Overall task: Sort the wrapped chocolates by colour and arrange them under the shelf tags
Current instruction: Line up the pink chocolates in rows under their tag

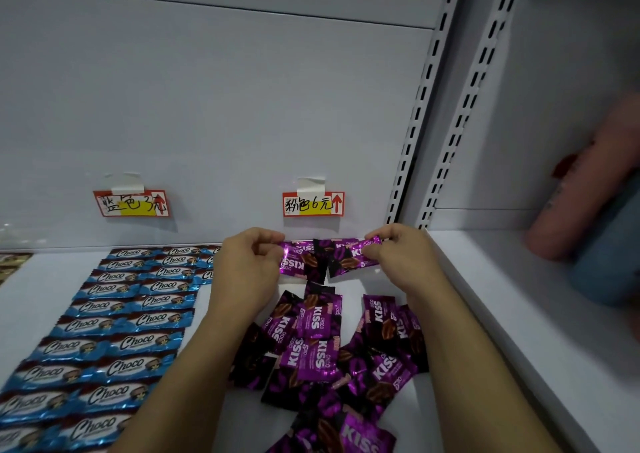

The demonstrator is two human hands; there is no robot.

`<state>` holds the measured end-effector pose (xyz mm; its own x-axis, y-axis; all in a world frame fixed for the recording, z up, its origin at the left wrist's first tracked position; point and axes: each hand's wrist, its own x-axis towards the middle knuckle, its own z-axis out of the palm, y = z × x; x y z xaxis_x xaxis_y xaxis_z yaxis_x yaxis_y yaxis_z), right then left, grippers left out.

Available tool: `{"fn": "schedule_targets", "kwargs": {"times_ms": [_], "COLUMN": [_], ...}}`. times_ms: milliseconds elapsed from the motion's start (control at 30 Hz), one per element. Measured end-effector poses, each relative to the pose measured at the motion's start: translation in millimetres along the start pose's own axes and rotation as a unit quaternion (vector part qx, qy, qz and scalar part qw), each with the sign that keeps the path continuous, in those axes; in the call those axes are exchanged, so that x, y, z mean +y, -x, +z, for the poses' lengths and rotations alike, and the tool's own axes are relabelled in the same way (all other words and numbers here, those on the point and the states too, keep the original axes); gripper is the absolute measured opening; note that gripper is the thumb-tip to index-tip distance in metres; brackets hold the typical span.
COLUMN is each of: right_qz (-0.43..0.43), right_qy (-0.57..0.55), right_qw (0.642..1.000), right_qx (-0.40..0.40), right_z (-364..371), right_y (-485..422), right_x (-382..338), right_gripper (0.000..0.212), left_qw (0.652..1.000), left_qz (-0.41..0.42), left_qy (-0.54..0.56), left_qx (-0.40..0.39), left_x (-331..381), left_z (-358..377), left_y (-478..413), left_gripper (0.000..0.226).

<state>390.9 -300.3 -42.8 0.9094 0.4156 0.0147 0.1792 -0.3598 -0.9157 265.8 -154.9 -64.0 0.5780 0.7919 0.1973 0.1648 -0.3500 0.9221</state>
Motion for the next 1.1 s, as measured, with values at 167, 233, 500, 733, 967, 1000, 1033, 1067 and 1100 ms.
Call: {"fn": "schedule_targets", "kwargs": {"times_ms": [167, 233, 500, 733, 967, 1000, 1033, 1067, 1100], "right_qz": [-0.011, -0.019, -0.068, -0.01, -0.03, -0.03, -0.031, -0.032, -0.035], "right_qy": [-0.017, -0.023, -0.116, -0.271, -0.258, -0.273, -0.29, -0.303, -0.308], "right_qw": [1.0, 0.999, 0.985, 0.96, 0.953, 0.949, 0.944, 0.94, 0.939], "right_qx": [-0.015, -0.02, -0.104, -0.074, -0.156, -0.156, -0.155, -0.152, -0.148], "right_z": [-1, 0, 4, 3, 18, 19, 20, 20, 20], "right_y": [2, 3, 14, 17, 27, 28, 27, 27, 27], "right_x": [-3, -5, -15, -22, -30, -30, -30, -30, -30], "right_gripper": [0.008, 0.008, 0.006, 0.012, 0.015, 0.015, 0.016, 0.016, 0.017], "left_qw": [1.0, 0.999, 0.969, 0.944, 0.925, 0.907, 0.889, 0.875, 0.867], "left_qz": [-0.005, 0.003, -0.044, -0.125, -0.117, -0.137, -0.16, -0.184, -0.21], "left_qy": [0.015, 0.031, 0.242, 0.303, 0.362, 0.399, 0.429, 0.447, 0.448], "left_qx": [0.013, 0.024, 0.012, 0.05, 0.006, -0.004, -0.014, -0.03, -0.056], "left_x": [0, 0, 13, 9, 22, 25, 27, 27, 27], "left_z": [-1, -1, 1, -2, -3, -3, -2, 0, 2], "left_y": [0, 0, 4, 0, 7, 7, 8, 10, 12], "left_gripper": [0.013, 0.014, 0.014, 0.021, 0.026, 0.032, 0.037, 0.04, 0.043]}}
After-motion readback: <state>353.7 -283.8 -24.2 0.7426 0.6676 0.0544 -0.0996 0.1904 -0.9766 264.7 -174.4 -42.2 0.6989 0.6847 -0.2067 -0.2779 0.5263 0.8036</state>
